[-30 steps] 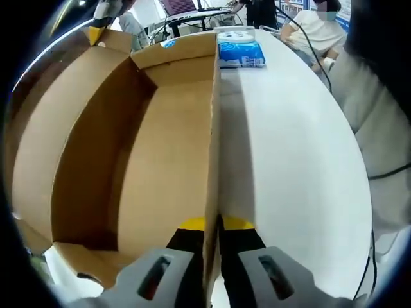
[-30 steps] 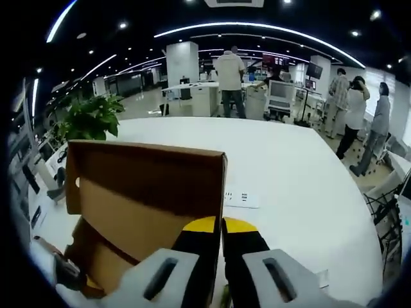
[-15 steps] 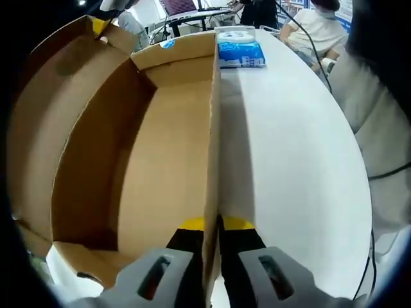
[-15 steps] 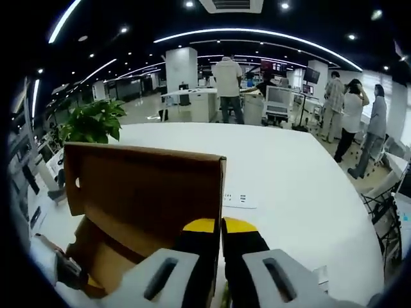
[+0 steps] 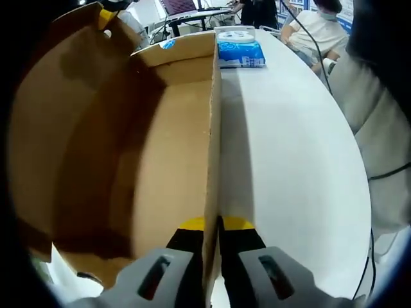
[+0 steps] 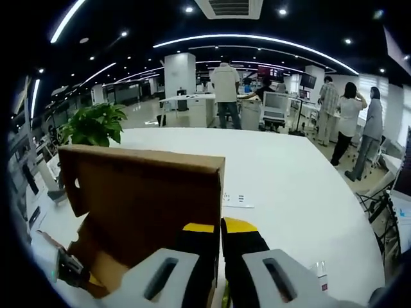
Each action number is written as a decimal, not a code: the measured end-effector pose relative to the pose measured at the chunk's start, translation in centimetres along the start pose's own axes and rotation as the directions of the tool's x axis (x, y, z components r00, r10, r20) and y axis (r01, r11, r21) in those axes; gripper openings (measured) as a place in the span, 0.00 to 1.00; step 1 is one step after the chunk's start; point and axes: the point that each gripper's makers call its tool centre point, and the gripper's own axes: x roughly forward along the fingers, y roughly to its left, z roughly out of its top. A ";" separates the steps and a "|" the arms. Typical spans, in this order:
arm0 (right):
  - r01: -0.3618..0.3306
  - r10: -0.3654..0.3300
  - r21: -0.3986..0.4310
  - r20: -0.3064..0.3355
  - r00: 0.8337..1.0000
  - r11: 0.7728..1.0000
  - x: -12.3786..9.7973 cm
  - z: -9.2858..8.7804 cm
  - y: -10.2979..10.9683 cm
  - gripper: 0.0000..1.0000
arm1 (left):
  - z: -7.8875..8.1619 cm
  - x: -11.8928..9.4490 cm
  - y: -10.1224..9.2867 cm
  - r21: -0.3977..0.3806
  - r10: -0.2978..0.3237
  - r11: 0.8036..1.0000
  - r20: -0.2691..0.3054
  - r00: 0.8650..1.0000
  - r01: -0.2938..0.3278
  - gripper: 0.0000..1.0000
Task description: Operate the shoe box by opening the lid, removing the specified soft item, and placing it in the target area until the item is outside and the box remains undamaged.
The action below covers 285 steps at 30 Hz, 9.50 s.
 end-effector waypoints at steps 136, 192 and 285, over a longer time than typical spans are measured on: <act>0.013 -0.010 -0.082 0.041 0.999 0.997 -6.5 -6.6 2.7 0.03 | 2.6 -16.7 7.7 -0.802 0.635 0.545 0.205 0.745 -0.244 0.57; -0.188 0.186 -0.074 -0.039 0.982 0.979 -11.8 -9.6 7.9 0.54 | 2.7 -15.6 5.9 -0.828 0.634 0.512 0.186 0.751 -0.227 0.62; -0.180 0.280 0.620 -0.068 0.958 0.764 -9.8 -16.6 7.1 0.75 | -1.1 -10.8 1.3 -0.900 0.743 -0.152 0.168 0.647 0.408 0.86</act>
